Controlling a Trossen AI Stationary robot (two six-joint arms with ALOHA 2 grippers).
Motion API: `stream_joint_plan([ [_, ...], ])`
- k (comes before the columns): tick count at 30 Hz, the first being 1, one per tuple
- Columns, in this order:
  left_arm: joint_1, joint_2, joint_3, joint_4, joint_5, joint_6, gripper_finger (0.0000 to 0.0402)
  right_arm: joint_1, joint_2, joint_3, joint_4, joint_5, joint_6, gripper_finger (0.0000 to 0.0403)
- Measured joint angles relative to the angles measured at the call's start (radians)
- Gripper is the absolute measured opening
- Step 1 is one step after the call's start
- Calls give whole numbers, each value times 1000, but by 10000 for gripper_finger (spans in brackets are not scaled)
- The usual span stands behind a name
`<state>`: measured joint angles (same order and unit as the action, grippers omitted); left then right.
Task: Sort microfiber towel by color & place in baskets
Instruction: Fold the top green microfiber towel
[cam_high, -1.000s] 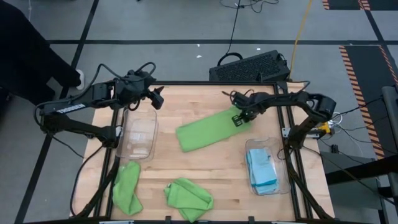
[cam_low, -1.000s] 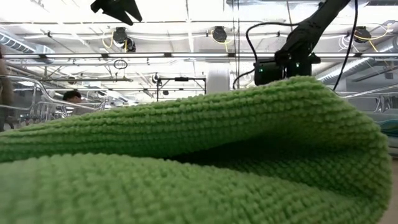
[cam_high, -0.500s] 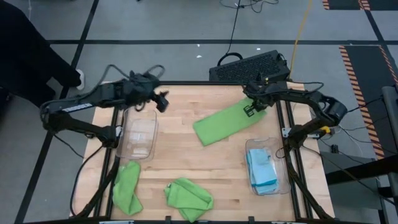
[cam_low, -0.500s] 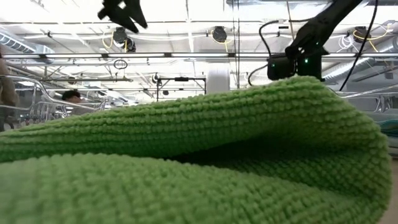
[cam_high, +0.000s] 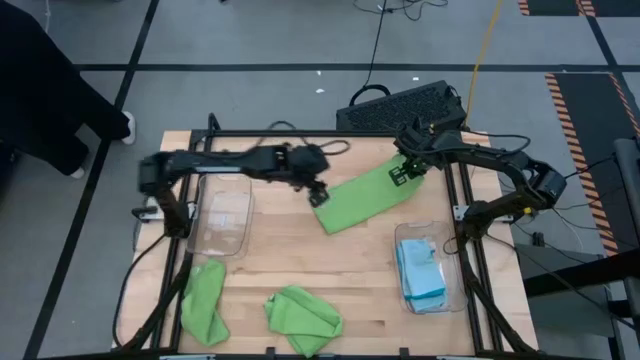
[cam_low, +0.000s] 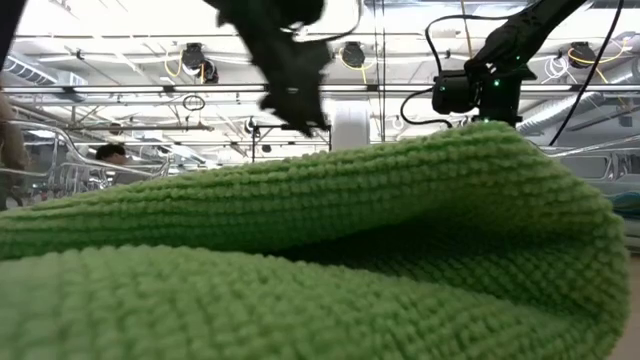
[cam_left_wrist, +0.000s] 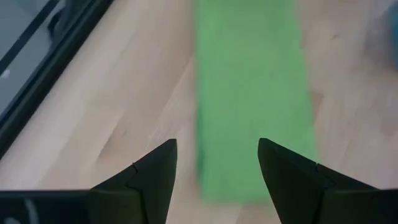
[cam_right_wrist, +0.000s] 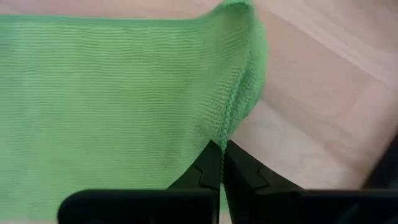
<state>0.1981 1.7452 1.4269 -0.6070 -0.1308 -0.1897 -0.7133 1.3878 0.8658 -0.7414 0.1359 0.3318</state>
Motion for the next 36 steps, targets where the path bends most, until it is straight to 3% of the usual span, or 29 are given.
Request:
stream_joint_plan([
  [7, -56, 257, 201, 283, 111, 76, 227, 8, 0, 0, 33, -8, -34, 0],
  [11, -77, 354, 246, 424, 197, 58, 227, 8, 0, 0, 35, -7, -41, 0],
  [15, -114, 399, 248, 517, 261, 137, 227, 9, 0, 0, 35, -10, -41, 0],
  [19, -149, 444, 250, 544, 162, 191, 227, 10, 0, 0, 39, -55, -49, 0],
  [28, -143, 547, 246, 549, -6, 8, 225, 21, 0, 0, 64, -88, -146, 0],
  [32, -135, 544, 249, 572, -35, 16, 179, 30, 0, 0, 59, -89, -145, 0],
  [36, -126, 545, 248, 555, 50, -20, 75, 43, 0, 0, 59, -89, -143, 0],
])
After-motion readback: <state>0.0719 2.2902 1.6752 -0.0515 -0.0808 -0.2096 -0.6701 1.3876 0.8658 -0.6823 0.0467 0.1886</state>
